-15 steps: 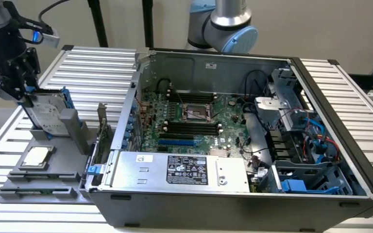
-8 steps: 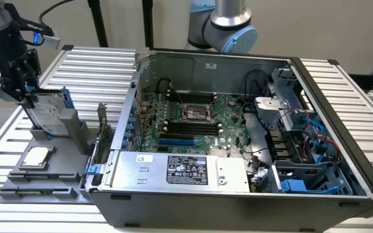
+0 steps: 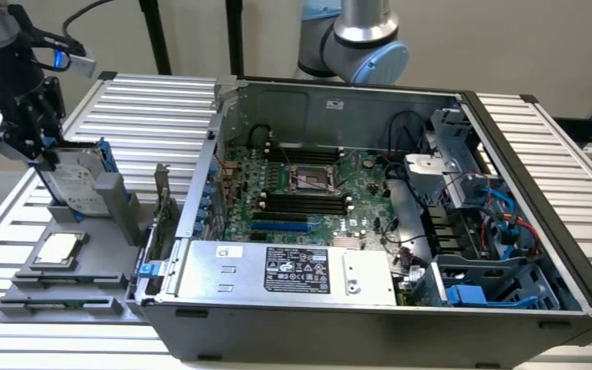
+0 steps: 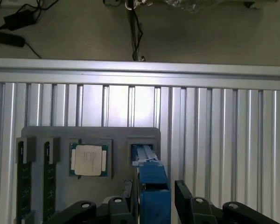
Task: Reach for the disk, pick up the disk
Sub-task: 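Pick up the disk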
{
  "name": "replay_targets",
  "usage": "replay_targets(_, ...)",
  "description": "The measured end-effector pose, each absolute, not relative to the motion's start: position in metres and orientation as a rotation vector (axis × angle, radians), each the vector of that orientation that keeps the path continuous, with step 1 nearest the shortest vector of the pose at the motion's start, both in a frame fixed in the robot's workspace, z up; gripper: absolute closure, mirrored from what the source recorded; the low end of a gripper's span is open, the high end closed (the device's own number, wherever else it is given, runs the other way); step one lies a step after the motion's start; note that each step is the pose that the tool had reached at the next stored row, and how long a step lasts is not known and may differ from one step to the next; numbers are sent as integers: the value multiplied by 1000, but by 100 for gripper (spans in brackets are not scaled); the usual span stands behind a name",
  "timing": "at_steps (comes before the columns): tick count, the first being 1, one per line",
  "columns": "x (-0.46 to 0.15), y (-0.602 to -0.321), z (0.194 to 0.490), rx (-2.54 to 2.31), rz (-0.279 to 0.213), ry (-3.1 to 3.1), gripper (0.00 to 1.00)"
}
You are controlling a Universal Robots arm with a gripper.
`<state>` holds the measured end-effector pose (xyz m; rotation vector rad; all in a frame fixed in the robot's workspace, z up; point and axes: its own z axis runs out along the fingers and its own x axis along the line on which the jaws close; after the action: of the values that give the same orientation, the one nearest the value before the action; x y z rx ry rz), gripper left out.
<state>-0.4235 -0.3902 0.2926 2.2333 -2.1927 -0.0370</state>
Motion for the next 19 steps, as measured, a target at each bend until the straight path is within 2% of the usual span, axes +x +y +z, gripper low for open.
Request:
replay_targets(11, -426, -389, 292, 2253, -34, -2168, 52)
replay_targets(13, -426, -389, 292, 2254, -34, -2167, 54)
replay_targets(15, -426, -389, 292, 2254, -34, -2167, 66)
replay_targets(19, -426, -389, 292, 2254, -34, -2167, 67)
